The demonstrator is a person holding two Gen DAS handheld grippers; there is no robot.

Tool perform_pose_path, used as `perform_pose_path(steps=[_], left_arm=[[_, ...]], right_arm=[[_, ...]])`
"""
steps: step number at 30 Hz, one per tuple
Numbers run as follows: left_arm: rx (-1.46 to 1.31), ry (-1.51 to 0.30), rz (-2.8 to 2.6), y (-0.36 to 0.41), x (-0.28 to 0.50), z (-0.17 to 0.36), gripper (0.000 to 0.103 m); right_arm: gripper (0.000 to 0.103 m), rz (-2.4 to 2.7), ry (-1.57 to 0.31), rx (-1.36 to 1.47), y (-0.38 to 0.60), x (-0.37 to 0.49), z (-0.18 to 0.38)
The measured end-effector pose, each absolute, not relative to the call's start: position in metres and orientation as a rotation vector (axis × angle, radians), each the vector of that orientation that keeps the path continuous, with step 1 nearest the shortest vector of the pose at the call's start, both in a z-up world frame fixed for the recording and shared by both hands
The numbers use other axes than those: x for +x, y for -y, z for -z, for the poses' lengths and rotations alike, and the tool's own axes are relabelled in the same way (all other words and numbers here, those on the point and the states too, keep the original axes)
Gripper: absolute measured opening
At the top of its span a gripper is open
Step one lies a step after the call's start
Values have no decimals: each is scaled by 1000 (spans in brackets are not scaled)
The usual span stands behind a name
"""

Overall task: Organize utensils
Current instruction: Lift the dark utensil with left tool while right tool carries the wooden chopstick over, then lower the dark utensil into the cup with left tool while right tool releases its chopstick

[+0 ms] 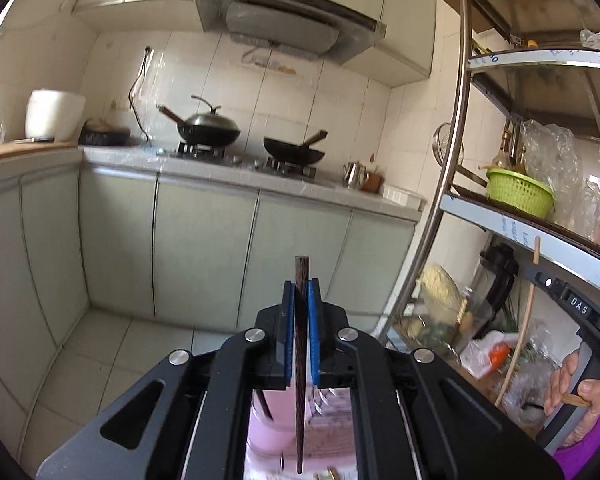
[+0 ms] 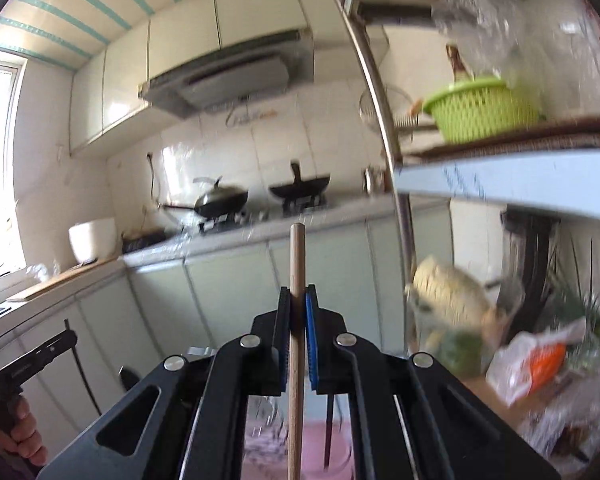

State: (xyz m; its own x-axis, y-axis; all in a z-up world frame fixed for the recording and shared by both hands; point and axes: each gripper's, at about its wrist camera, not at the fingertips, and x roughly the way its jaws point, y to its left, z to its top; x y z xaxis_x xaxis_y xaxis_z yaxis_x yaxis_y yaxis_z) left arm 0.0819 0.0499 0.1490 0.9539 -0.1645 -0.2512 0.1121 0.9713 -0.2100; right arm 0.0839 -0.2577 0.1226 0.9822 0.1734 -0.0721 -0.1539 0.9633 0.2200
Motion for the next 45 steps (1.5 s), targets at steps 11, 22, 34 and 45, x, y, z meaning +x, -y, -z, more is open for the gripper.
perform_pose_path(steps=[11, 22, 34, 45], left_arm=[[-206, -222, 99, -54, 123, -135, 6], [-191, -253, 111, -54, 134, -94, 6], [-188, -347, 142, -53, 116, -51, 6], [-219, -452, 111, -59, 125, -32, 6]], right_arm=[[7, -73, 11, 234, 265, 132, -114], [7, -47, -63, 250, 268, 151, -67], [7, -77, -248, 253, 261, 146, -16], [11, -114, -359, 231, 255, 152, -8]])
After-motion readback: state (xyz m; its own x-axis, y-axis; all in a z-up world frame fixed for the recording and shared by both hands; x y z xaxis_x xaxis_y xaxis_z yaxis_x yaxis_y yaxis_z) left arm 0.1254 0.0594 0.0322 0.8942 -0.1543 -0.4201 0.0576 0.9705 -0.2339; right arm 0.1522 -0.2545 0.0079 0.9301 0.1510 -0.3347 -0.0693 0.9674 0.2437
